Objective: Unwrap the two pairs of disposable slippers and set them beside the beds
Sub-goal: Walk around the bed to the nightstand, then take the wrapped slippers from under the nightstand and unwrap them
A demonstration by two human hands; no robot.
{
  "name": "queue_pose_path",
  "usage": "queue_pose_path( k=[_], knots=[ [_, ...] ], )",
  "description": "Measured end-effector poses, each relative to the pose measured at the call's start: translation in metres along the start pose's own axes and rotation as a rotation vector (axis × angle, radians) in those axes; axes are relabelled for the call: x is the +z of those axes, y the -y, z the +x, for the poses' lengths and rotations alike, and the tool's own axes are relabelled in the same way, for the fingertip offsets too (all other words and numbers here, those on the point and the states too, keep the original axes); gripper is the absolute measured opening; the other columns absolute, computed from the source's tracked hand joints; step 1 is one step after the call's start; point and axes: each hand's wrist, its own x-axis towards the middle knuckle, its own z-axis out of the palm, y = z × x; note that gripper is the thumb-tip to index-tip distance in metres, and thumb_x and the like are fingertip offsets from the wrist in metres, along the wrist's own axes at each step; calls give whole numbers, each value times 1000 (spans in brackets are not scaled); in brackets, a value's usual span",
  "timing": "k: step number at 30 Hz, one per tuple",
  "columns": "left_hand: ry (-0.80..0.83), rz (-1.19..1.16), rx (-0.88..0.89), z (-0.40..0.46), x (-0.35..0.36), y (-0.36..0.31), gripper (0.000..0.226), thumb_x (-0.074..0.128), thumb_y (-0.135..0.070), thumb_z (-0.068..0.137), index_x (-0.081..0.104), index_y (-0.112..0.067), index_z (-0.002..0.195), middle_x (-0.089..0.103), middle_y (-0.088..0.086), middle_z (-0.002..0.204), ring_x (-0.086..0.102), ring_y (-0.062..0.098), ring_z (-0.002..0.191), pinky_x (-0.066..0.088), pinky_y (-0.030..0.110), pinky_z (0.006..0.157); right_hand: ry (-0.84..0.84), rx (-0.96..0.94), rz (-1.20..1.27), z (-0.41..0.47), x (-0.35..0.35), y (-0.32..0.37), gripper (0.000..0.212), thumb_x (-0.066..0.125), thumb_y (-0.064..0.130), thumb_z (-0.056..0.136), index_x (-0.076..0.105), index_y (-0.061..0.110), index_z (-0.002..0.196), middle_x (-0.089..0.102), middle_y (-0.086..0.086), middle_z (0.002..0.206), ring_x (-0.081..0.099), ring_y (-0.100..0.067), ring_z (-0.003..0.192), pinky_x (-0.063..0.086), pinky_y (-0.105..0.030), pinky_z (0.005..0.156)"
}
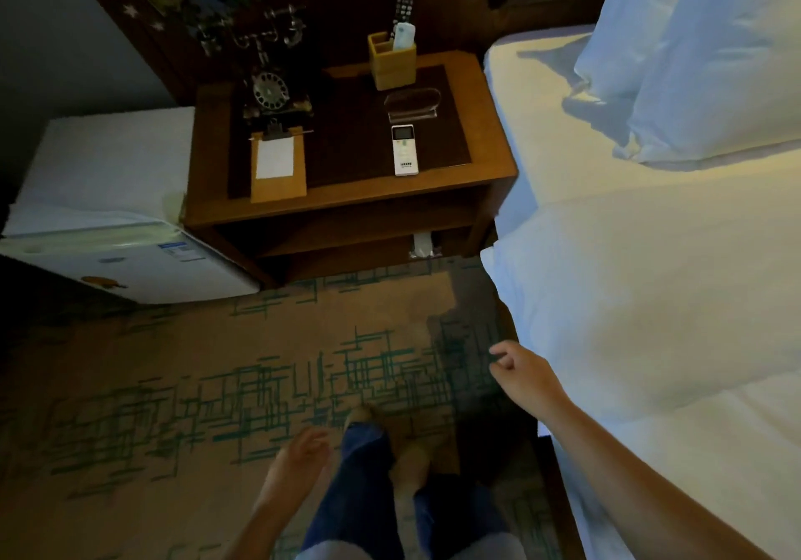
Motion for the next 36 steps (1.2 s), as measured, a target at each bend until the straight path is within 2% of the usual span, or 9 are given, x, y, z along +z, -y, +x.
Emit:
queue_pose_path(
  k=[2, 4, 7, 9, 12, 18, 23, 27, 36],
  knots=[
    [-28, 18, 3, 46, -11, -28, 28, 53, -13, 90, 56, -14, 118, 66, 4, 108, 62, 19, 96, 47, 5, 61, -9, -15, 44, 27, 4, 9, 31, 47, 28, 92, 51, 23, 122, 57, 5, 97, 57, -11, 85, 44, -24, 72],
    [-38, 50, 39, 96, -19, -55, 18, 54, -17, 91, 59, -24, 106, 67, -11, 89, 65, 7, 79, 51, 14, 62, -7, -31, 111, 63, 10, 15, 30, 48, 27, 92, 52, 22, 122, 58, 5, 98, 56, -5, 79, 42, -17, 62],
    [-38, 172, 133, 172, -21, -79, 16, 50, -27, 92, 55, -42, 89, 67, -14, 86, 64, -1, 67, 47, 14, 57, 7, -22, 249, 132, 29, 15, 29, 48, 25, 92, 53, 24, 121, 58, 6, 101, 56, -2, 77, 43, -12, 60],
    [-76, 236, 219, 227, -13, -86, 15, 50, -23, 92, 53, -37, 95, 66, -13, 84, 60, -5, 60, 42, 8, 51, 12, -6, 324, 181, 45, 7, 28, 48, 24, 93, 53, 24, 120, 60, 3, 106, 57, -2, 79, 44, -15, 63],
    [-102, 286, 301, 304, 6, -85, 20, 51, -16, 90, 53, -31, 102, 64, -13, 83, 62, -1, 70, 43, 4, 57, 15, 22, 381, 250, 70, -12, 27, 48, 23, 93, 53, 24, 120, 60, 5, 103, 58, -5, 77, 45, -16, 62],
    [-117, 212, 326, 433, 56, -66, 22, 48, -19, 88, 58, -24, 107, 68, 2, 92, 66, 23, 88, 49, 38, 84, -23, -12, 363, 352, 109, -58, 26, 48, 20, 93, 54, 21, 118, 61, -3, 109, 59, -16, 93, 43, -16, 64],
    [-222, 287, 406, 511, 95, -44, 28, 50, -29, 86, 57, -27, 112, 60, -15, 91, 58, 2, 82, 41, 16, 73, -77, -57, 232, 423, 143, -88, 33, 47, 17, 93, 50, 16, 126, 58, -6, 111, 54, -16, 92, 41, -23, 69],
    [-339, 436, 458, 572, 120, -24, 38, 56, -30, 85, 54, -21, 123, 61, 3, 118, 59, 18, 100, 40, 25, 81, -148, -92, 46, 489, 171, -106, 38, 50, 23, 90, 47, 21, 129, 55, -10, 116, 56, -25, 100, 49, -40, 85],
    [-549, 783, 664, 719, 162, 24, 54, 54, -37, 83, 45, -13, 130, 49, 14, 133, 45, 31, 123, 38, 49, 102, -445, -350, -274, 649, 217, -135, 49, 55, 25, 86, 41, 20, 134, 44, -9, 130, 38, -27, 123, 42, -39, 93]
  ],
)
